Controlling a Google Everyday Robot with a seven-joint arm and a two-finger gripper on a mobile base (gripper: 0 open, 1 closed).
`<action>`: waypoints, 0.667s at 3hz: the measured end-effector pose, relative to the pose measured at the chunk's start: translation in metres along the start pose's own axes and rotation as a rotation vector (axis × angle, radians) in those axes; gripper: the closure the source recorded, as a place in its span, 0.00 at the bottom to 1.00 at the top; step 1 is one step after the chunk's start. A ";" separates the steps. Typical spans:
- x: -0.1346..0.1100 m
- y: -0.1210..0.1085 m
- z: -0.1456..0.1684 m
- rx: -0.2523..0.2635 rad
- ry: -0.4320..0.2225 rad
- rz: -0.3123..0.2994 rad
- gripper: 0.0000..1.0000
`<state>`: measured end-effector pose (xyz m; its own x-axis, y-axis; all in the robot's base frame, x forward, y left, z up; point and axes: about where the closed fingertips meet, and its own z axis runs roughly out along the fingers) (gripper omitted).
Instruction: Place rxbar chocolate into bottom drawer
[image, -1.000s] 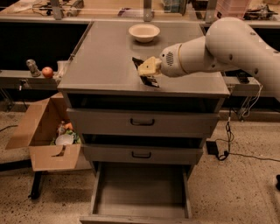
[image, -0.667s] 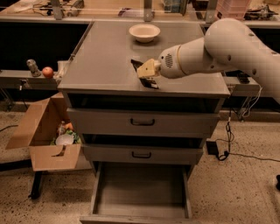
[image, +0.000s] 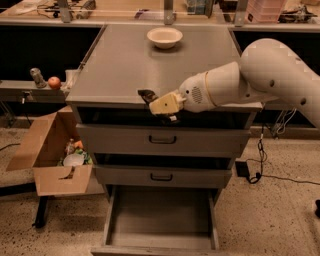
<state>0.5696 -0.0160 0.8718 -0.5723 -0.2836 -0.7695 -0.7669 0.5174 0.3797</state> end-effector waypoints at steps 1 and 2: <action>0.044 0.022 0.007 0.030 0.084 -0.122 1.00; 0.098 0.028 0.033 -0.015 0.092 -0.033 1.00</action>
Offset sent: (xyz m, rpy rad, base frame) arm -0.0908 0.0194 -0.1448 0.0806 0.1908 0.0265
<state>0.5016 -0.0027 0.7905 -0.5701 -0.3740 -0.7315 -0.7900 0.4941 0.3630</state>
